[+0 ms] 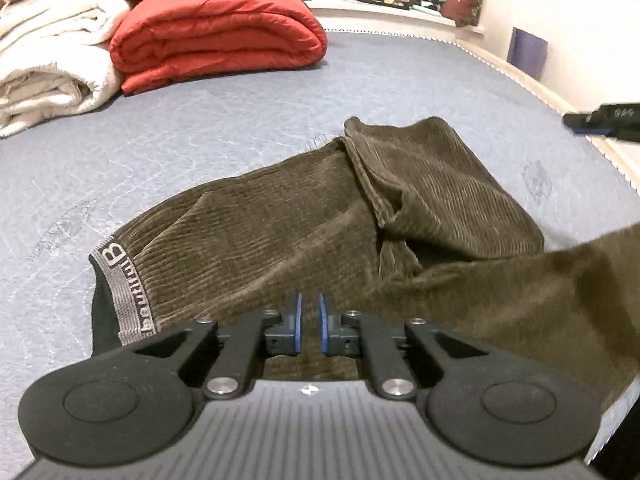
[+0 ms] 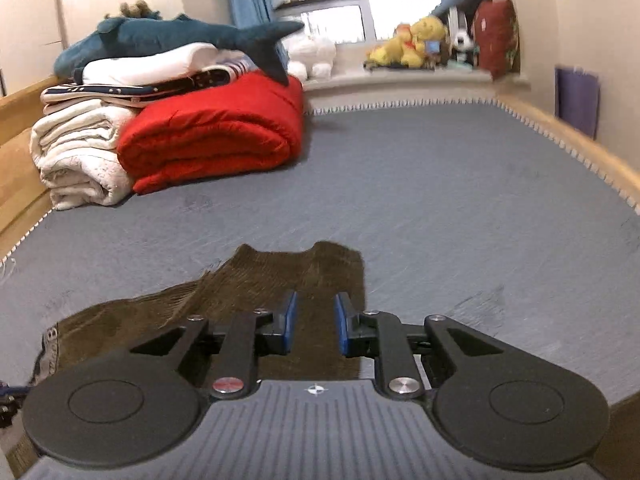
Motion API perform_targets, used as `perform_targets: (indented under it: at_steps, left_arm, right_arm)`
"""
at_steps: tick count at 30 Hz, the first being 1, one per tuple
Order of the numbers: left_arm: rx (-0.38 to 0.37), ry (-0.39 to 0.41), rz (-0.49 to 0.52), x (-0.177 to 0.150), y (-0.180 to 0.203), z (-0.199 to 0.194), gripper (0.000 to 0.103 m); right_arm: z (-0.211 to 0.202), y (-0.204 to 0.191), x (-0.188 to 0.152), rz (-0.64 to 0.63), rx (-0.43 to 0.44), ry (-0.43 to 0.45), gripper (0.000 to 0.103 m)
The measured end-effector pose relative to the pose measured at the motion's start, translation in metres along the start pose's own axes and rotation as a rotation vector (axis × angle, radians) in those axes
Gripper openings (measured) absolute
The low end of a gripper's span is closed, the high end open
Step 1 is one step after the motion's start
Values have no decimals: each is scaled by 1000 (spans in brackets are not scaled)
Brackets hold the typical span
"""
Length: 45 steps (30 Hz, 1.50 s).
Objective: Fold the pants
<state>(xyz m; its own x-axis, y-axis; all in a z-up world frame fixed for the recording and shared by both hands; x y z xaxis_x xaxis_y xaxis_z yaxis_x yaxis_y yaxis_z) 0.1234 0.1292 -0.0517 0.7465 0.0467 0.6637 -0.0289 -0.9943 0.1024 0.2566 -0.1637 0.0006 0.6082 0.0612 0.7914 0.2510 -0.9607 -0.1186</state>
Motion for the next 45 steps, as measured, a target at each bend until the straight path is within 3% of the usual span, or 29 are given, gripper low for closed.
perform_targets:
  at_steps: [6, 10, 17, 22, 23, 26, 30, 33, 37, 40, 43, 45]
  left_arm:
    - [-1, -2, -25, 10, -7, 12, 10]
    - [-1, -17, -25, 10, -8, 18, 11]
    - [-4, -26, -40, 10, -11, 22, 11]
    - [-9, -24, -52, 11, -17, 19, 14]
    - [-9, -24, -55, 11, -19, 19, 14]
    - [-6, -26, -60, 11, -23, 18, 15]
    - [-3, -28, -60, 9, -24, 16, 15]
    - [-2, -27, -49, 9, -21, 15, 15]
    - [-2, -27, -42, 8, -19, 14, 15]
    - [-1, -30, -38, 7, -18, 14, 15]
    - [2, -37, -25, 6, -15, 16, 15]
    - [3, -43, -20, 5, -13, 17, 16]
  right_arm:
    - [66, 0, -9, 84, -11, -130, 22]
    - [112, 7, -27, 120, -55, -229, 43]
    - [172, 15, -62, 152, -126, -375, 44]
    - [178, 7, -63, 130, -151, -382, 44]
    - [178, 4, -62, 137, -135, -378, 43]
    - [176, -2, -62, 119, -130, -374, 15]
    - [164, -5, -56, 97, -102, -328, 8]
    - [146, -11, -38, 76, -33, -268, 7]
    - [102, -40, -15, -98, 103, -137, 7]
    - [58, -71, -17, -264, 292, -73, 7]
    - [32, -96, -47, -404, 455, -139, 7]
    - [26, -106, -75, -510, 497, -208, 8]
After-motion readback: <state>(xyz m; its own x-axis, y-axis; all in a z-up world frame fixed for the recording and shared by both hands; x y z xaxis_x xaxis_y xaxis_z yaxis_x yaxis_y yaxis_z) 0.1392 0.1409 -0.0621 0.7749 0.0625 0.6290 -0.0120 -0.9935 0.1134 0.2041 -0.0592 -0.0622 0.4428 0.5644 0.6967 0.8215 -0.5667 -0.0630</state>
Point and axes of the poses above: each gripper's, at about its wrist camera, not at the fingertips, and z roughly the way its jaws point, y to its right, x to its top, the point moved 7 cm from there along z, roughly the way its jaws point, and after that the axes turned 7 degrees about -x, right-handed, at the moved point
